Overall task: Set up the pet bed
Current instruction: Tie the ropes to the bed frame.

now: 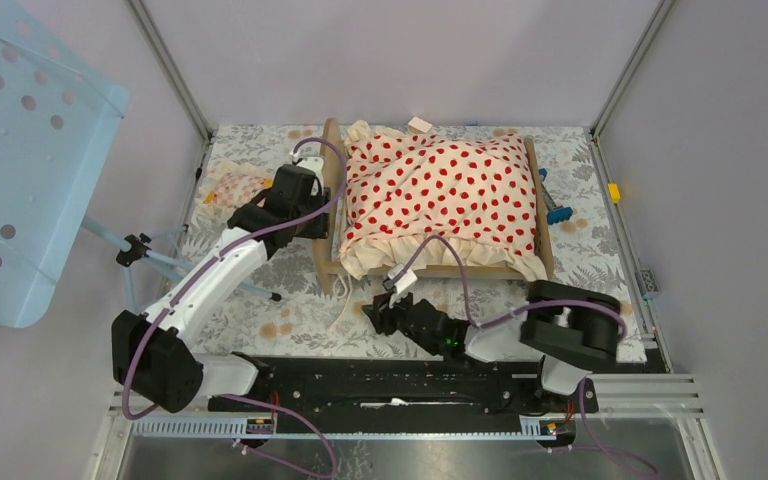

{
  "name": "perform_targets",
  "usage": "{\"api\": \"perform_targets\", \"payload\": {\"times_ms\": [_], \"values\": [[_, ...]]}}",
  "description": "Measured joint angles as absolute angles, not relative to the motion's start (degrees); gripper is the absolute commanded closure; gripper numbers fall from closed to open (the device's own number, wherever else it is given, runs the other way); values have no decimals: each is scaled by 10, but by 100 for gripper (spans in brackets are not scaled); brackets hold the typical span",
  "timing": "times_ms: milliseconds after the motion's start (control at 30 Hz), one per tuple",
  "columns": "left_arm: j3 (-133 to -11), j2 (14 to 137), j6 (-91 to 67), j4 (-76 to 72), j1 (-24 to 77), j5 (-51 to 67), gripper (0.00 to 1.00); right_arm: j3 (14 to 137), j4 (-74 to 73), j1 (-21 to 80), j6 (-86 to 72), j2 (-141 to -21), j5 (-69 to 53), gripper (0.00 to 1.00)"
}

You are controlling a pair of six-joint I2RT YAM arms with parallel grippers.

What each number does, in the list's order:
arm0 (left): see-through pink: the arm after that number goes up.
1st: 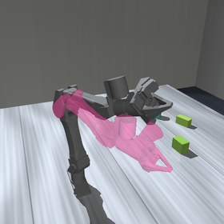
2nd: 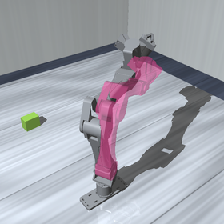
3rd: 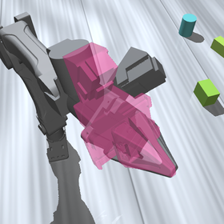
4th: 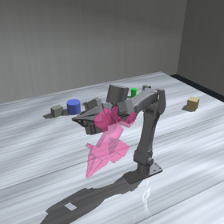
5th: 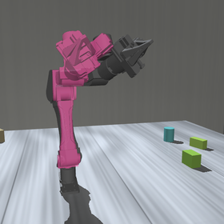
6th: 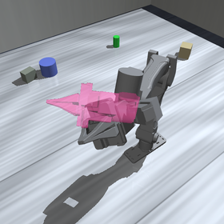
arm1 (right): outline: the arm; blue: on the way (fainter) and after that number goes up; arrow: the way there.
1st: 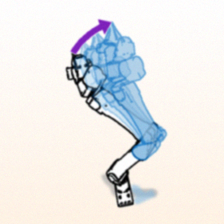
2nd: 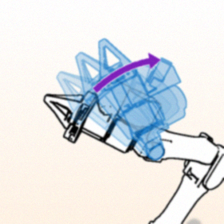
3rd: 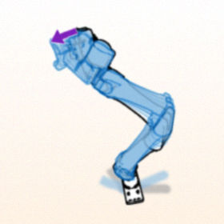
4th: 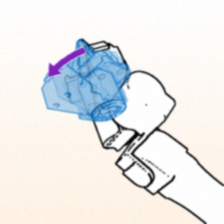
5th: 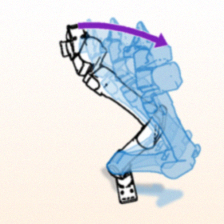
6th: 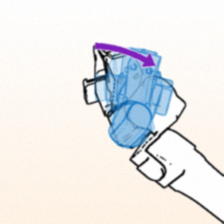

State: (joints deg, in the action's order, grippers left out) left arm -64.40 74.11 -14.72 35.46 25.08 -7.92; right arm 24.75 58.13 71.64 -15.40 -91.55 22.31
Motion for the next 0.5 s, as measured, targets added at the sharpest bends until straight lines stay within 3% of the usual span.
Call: {"api": "perform_targets", "payload": {"times_ms": [233, 500], "values": [[-643, 738, -134, 352, 247, -66, 59, 311, 675, 716, -162, -1060, 264, 59], [-641, 717, -133, 346, 247, -58, 59, 326, 713, 731, -178, -1075, 241, 61]]}}
